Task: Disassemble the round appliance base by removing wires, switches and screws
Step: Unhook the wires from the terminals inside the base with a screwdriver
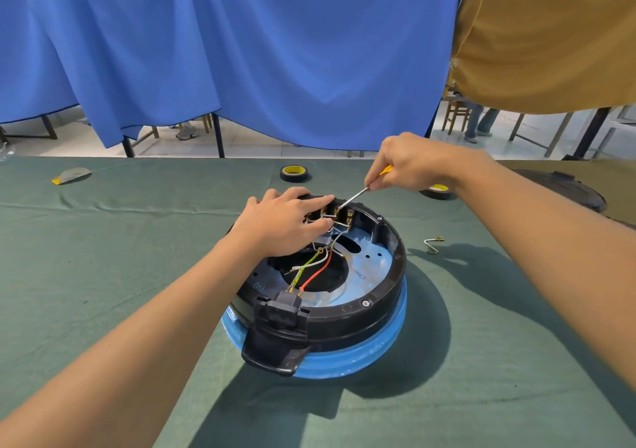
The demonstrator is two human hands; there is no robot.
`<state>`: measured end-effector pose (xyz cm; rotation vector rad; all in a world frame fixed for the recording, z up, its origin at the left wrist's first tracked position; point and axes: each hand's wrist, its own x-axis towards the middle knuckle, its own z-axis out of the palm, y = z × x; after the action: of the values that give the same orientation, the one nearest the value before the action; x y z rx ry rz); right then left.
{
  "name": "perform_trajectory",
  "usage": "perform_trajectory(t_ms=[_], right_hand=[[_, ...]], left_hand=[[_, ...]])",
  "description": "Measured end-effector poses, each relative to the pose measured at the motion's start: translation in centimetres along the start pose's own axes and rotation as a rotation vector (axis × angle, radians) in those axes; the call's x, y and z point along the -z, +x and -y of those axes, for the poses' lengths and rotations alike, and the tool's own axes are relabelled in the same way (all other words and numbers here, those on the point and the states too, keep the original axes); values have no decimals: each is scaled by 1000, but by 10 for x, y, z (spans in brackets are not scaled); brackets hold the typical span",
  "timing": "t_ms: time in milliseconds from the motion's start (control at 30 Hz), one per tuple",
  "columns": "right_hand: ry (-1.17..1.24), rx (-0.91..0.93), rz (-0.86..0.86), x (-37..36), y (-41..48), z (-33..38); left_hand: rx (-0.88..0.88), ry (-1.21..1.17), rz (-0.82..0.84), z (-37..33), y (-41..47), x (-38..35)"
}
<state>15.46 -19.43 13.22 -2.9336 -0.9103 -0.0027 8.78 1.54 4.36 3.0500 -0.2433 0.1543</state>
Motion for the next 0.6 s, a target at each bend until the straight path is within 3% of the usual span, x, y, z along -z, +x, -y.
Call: perform_trajectory(t_ms=[367,600], right_hand=[[-222,7,-317,-47,-42,8],[-195,-45,-239,-30,-28,11]], left_hand=[[0,0,-1,0,-2,-1],[-16,25,-6,0,-3,-1]])
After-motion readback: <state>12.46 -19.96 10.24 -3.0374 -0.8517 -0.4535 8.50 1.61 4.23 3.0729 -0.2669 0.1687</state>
